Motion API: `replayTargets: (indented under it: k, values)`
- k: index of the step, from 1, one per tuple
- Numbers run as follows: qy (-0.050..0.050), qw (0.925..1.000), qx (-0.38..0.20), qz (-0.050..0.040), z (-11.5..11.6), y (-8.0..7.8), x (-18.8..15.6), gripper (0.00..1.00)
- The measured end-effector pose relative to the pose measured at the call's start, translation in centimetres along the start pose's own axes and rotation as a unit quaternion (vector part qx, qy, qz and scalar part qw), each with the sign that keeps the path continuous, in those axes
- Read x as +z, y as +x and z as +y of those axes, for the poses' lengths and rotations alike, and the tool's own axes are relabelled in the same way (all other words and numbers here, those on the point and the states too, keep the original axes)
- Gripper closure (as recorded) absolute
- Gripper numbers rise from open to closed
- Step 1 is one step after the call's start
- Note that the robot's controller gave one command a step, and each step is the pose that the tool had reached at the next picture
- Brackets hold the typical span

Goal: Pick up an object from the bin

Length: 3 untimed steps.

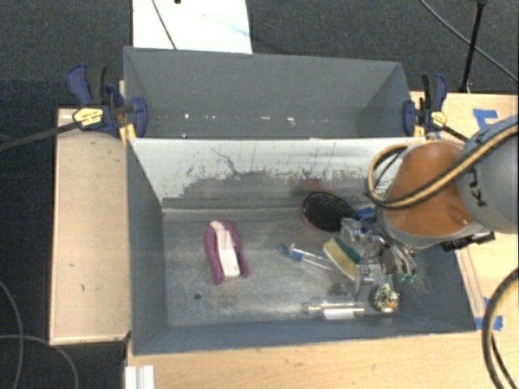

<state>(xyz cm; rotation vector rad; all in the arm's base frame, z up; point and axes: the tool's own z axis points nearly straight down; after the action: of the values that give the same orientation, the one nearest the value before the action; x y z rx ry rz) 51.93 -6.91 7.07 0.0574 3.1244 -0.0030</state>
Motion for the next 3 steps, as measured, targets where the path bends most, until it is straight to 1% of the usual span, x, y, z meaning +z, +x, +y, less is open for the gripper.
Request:
replayTargets:
  k: [1,2,3]
  values:
    - [-0.002,0.9746,-0.224,0.002,2.3,3.2,-0.4,0.0]
    - [-0.003,0.9391,-0.344,0.0023,9.1,0.7,-0.2,0.0]
    - [-0.004,0.94,-0.341,0.0056,9.0,0.9,0.0,1.0]
